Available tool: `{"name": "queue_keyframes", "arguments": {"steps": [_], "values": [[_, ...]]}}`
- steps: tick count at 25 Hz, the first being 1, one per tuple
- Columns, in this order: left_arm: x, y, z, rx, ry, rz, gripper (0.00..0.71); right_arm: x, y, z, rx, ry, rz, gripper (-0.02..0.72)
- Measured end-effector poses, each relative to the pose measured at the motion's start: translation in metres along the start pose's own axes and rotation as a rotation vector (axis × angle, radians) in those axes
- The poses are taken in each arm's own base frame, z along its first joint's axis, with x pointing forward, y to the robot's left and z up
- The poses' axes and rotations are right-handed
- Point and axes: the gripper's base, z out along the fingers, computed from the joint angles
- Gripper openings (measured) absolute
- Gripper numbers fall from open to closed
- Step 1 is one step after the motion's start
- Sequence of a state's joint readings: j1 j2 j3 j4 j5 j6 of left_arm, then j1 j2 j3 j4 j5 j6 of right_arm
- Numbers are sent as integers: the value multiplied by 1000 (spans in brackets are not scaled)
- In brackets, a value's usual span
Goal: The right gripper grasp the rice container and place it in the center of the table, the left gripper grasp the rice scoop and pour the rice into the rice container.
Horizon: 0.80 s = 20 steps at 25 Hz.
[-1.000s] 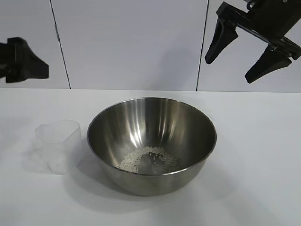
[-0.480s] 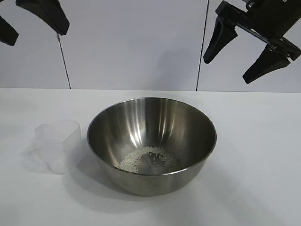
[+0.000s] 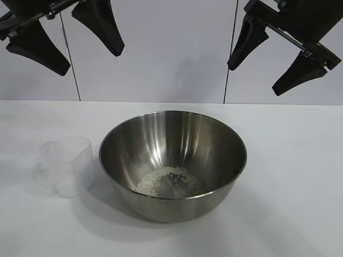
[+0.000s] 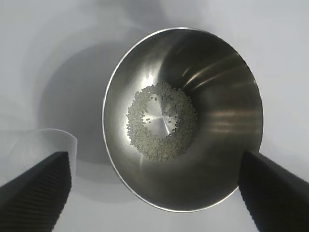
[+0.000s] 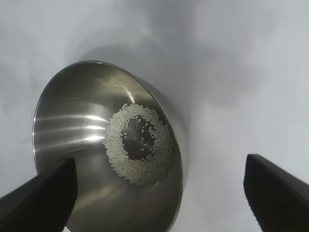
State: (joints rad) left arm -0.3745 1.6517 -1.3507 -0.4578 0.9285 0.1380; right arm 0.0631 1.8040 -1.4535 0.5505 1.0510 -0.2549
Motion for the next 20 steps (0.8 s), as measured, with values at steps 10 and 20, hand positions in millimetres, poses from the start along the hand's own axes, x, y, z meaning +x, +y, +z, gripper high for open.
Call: {"name": "queue_keyframes", "arguments": {"steps": [10,20], "values": [[-3,0,5,20,12,-19,685,0,0,0,-3,0,2,651],[-1,4,17,20,54,-63,685,0,1,0,-6,-1,4,651]]}}
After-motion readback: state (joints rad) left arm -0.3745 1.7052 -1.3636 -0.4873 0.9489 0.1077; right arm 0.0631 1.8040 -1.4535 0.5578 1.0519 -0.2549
